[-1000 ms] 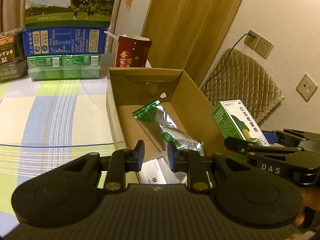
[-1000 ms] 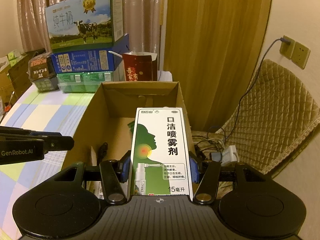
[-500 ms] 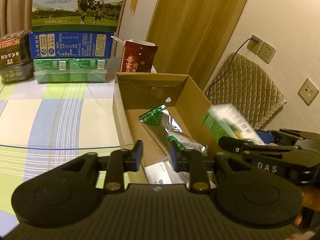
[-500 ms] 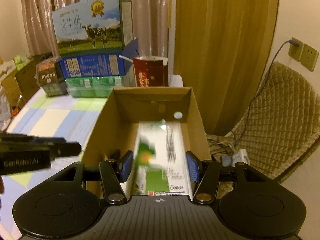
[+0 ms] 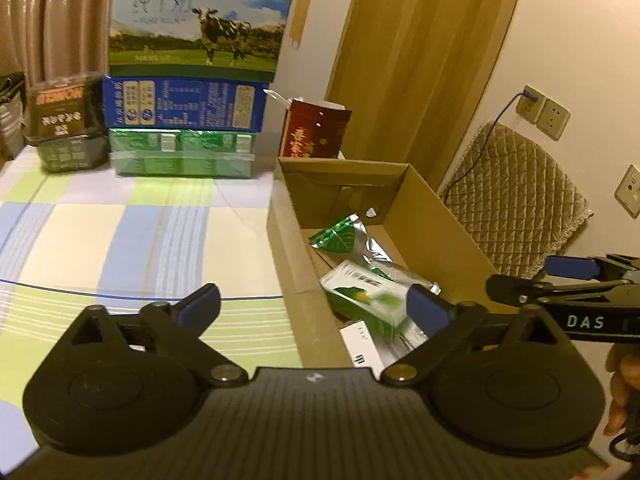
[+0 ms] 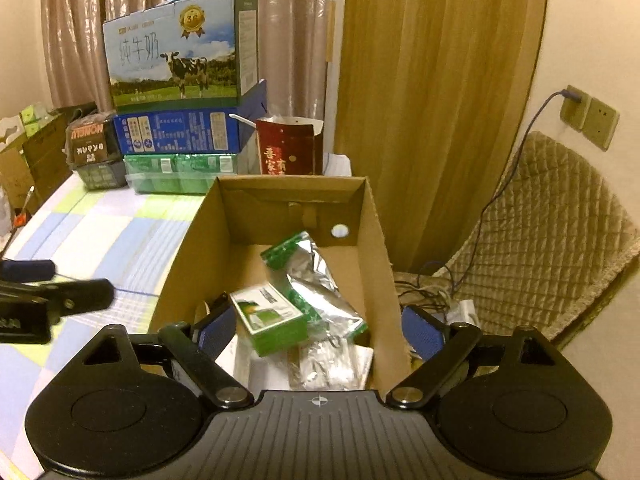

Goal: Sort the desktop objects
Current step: 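Withdraw both tools from the cardboard box back over the table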

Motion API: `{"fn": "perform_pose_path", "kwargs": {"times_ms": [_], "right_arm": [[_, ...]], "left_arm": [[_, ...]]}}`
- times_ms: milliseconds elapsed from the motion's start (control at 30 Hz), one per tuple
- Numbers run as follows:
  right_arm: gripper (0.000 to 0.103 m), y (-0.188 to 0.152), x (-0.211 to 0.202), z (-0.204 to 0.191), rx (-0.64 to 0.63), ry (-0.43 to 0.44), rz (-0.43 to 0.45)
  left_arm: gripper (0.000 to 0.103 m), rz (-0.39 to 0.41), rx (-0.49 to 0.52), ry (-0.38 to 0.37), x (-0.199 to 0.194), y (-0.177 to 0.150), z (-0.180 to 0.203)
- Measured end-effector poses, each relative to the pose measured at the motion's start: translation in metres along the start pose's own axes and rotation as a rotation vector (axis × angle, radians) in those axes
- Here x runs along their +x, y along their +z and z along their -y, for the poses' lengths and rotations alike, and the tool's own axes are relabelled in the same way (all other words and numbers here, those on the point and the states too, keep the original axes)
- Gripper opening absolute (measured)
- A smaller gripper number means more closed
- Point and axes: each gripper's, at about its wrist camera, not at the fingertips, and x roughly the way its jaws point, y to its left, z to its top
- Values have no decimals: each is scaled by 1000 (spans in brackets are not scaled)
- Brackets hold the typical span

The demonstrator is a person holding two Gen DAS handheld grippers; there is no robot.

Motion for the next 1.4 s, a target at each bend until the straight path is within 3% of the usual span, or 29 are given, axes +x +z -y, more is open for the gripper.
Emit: {"fn": "perform_pose_path", "kwargs": {"times_ms": [133,267,467,667,1200,1400], "right_arm": [[91,-6,-17,-2,8,19,4],[101,-15,-40,-6,22,0,18],[101,-34,-76,-13,55,-18,-4],[101,-57,-114,-22,85,-24,-19],[101,-113,-179,-48,131,2,-3],[101,-125,-191,-52,135,-5,-2]], "left_arm": [[102,28,-16,5,-18,-5,-4],[102,32,-17,10,-38,-9,-3],[102,35,-12,5,-76,-23,4],[102,-19,52,7,-109,-43,20],[102,68,55,29,-186,-85,19],[102,52,28,32,-195,-94,21]]}}
